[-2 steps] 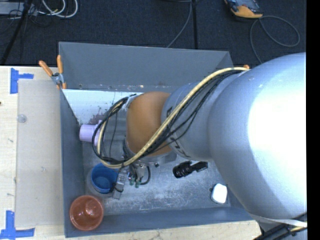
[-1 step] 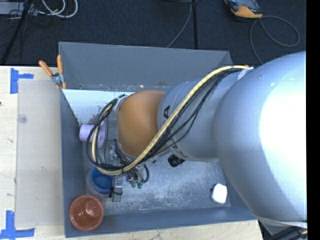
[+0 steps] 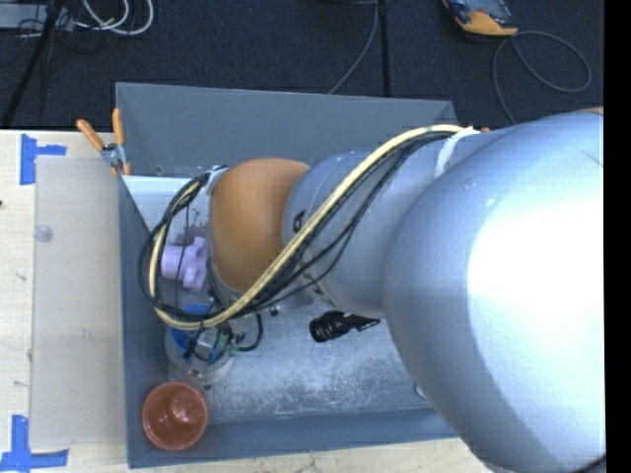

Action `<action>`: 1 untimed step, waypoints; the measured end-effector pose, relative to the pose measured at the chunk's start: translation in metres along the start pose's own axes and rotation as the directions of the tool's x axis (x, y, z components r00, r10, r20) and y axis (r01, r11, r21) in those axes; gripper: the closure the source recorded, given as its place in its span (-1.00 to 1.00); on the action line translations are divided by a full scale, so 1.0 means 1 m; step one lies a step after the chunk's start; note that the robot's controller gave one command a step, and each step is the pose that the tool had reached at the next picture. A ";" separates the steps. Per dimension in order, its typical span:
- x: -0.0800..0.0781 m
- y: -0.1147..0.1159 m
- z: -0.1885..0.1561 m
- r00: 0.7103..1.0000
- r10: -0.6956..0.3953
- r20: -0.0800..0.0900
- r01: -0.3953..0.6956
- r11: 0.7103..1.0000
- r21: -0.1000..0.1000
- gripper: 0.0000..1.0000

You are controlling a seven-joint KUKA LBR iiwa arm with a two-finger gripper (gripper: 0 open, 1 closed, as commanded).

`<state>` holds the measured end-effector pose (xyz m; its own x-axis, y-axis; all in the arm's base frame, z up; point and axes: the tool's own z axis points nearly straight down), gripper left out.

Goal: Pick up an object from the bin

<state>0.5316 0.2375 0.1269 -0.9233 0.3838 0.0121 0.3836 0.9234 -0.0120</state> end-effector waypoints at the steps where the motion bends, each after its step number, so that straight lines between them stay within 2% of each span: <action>1: 0.000 0.000 0.000 1.000 -0.001 0.000 0.001 1.000 0.000 1.00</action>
Offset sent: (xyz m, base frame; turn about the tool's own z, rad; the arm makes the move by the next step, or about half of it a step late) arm -0.0052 -0.0080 0.1040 0.0394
